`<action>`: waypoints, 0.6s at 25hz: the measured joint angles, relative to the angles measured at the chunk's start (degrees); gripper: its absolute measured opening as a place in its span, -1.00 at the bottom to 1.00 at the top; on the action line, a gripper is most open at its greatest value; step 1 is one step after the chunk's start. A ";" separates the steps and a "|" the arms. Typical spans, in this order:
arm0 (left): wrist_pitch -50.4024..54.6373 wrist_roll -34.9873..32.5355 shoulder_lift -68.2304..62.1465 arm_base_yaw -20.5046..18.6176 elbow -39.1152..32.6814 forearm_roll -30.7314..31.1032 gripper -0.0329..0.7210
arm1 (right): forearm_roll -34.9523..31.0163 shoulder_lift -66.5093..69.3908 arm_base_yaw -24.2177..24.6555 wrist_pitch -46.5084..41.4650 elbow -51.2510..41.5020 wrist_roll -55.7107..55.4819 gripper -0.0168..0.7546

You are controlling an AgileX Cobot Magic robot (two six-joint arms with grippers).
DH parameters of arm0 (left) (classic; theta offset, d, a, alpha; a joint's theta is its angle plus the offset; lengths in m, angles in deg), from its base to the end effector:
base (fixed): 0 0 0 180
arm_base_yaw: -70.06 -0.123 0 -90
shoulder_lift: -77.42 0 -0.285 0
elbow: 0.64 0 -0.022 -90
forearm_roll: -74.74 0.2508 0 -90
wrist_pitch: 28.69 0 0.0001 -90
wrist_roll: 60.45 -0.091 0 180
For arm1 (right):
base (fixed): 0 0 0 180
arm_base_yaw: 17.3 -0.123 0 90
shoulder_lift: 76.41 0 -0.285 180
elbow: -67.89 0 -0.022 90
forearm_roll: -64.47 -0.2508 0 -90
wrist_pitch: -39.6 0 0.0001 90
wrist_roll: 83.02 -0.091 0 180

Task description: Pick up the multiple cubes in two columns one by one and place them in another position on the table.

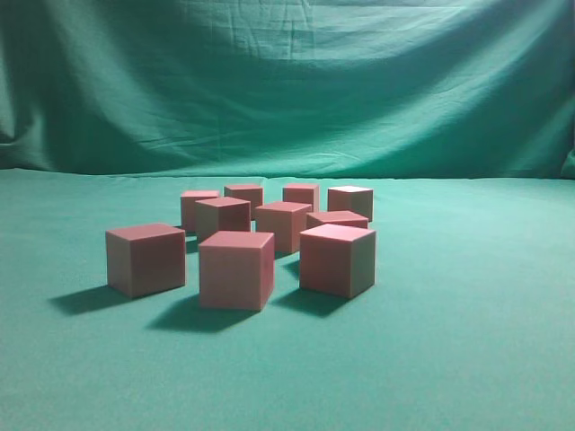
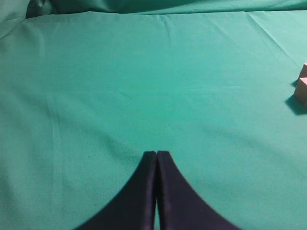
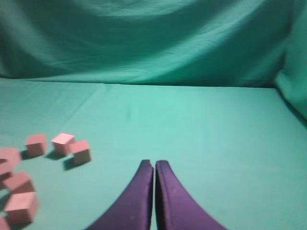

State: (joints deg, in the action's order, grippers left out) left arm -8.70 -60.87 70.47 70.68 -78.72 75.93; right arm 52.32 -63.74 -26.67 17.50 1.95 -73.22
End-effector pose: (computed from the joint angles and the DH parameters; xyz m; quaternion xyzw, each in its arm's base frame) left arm 0.0529 0.0001 0.1775 0.0128 0.7933 0.0077 0.6086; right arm 0.0508 0.0157 0.2404 -0.0781 0.7633 0.0908 0.6348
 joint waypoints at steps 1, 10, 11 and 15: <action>0.00 0.00 0.00 0.00 0.00 0.00 -0.91 | 0.00 -1.16 0.97 1.83 -2.44 0.00 -0.96; 0.00 0.00 0.00 0.00 0.00 0.00 -0.91 | 0.34 -5.45 4.74 4.91 -12.81 0.00 -0.96; 0.00 0.00 0.00 0.00 0.00 0.00 -0.91 | 0.58 -5.53 4.86 4.22 -12.81 0.00 -0.96; 0.00 0.00 0.00 0.00 0.00 0.00 -0.91 | 1.65 -5.53 4.85 0.45 -12.81 0.00 -0.96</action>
State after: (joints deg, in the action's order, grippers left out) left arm -8.70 -60.87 70.47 70.68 -78.72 75.93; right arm 53.97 -69.27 -21.82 17.95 -10.86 -73.22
